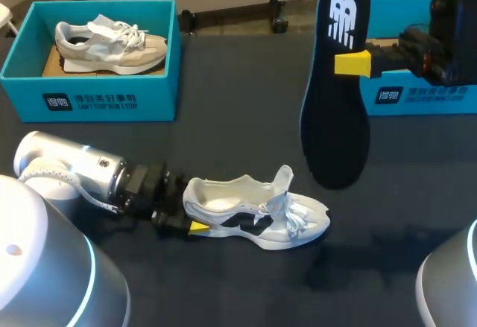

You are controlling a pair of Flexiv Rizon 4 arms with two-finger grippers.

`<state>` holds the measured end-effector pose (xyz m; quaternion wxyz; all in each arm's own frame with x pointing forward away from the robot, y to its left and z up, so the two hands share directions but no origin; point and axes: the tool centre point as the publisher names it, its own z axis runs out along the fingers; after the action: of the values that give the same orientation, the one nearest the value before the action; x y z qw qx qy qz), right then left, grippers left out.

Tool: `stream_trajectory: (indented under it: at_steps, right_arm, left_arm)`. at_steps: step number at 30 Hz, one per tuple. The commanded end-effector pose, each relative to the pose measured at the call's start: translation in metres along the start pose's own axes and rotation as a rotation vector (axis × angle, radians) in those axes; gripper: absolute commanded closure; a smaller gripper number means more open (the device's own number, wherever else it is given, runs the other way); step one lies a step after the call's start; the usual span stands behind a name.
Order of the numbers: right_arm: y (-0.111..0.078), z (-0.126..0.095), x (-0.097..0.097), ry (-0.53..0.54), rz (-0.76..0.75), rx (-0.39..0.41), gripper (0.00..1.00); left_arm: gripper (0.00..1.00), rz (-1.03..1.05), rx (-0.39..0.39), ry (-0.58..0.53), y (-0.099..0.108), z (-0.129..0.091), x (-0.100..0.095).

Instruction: Take the shoe out of the shoebox, open the shoe tongue, remove and reinsert the insole, then place the shoe into the shoebox

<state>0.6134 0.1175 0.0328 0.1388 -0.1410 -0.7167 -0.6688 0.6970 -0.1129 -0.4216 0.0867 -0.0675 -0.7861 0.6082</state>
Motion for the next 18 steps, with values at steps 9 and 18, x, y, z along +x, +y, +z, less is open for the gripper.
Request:
stream_trajectory:
  at_steps: [9,18]
  right_arm:
    - [0.000,0.002,-0.001,-0.001,0.002,0.002,1.00]
    - [0.000,0.002,-0.001,-0.001,0.002,0.002,1.00]
  left_arm:
    - [0.00,-0.019,-0.159,-0.065,-0.004,-0.026,0.009]
    - [0.00,-0.062,-0.353,-0.064,0.001,-0.049,0.010]
